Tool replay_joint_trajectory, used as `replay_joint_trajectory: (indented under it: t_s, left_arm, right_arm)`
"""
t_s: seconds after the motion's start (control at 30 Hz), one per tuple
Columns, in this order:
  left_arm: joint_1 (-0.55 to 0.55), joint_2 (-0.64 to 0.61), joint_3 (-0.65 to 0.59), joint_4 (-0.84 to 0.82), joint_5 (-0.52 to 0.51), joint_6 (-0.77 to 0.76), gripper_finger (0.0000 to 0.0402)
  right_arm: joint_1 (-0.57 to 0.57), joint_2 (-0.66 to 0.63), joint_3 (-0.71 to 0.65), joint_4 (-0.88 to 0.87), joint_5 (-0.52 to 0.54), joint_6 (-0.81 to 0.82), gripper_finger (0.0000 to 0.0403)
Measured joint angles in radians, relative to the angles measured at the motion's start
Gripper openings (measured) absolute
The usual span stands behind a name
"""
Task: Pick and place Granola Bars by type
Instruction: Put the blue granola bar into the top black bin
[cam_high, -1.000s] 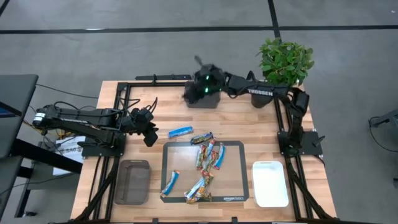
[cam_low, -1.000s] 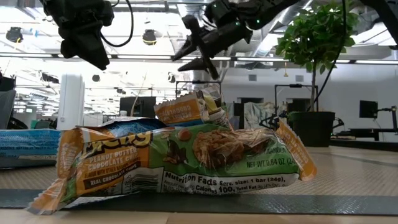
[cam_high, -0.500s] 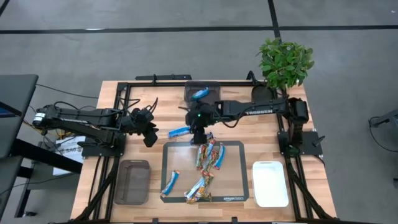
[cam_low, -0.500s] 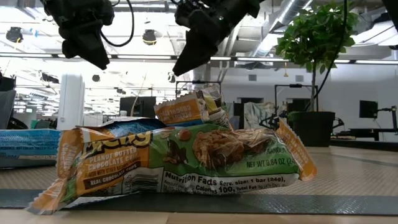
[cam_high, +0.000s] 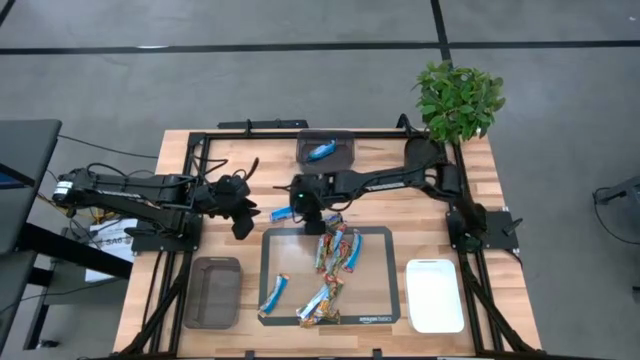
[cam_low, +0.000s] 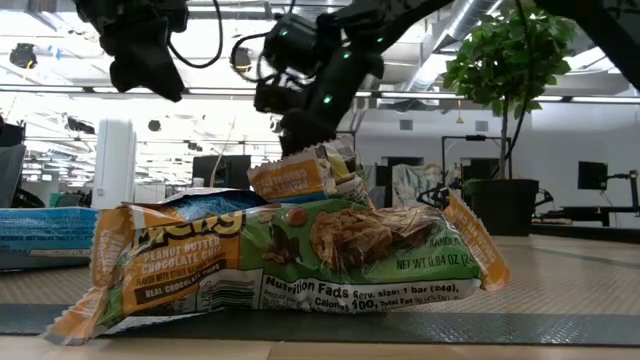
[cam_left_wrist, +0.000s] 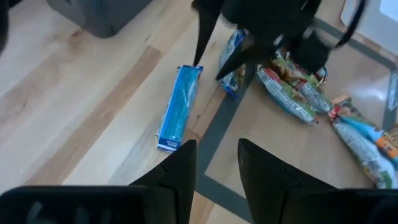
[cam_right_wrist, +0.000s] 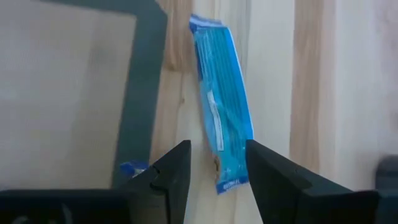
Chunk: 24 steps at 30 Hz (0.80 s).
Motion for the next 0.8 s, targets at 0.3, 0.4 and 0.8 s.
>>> replay_joint_trajectory:
  t_s: [0.3, 0.4, 0.8]
  left_arm:
    - [0.0, 0.0, 0.0, -0.001, 0.016, -0.04, 0.011]
    - [0.0, 0.0, 0.0, -0.004, 0.019, -0.047, 0.011]
    - [0.0, 0.0, 0.0, -0.012, 0.021, -0.055, 0.011]
  right_arm:
    - [-0.004, 0.144, 0.183, -0.136, 0.047, -0.054, 0.0145]
    - [-0.008, 0.172, 0.214, -0.145, 0.046, -0.054, 0.0149]
    - [-0.014, 0.211, 0.222, -0.218, 0.03, -0.054, 0.0136]
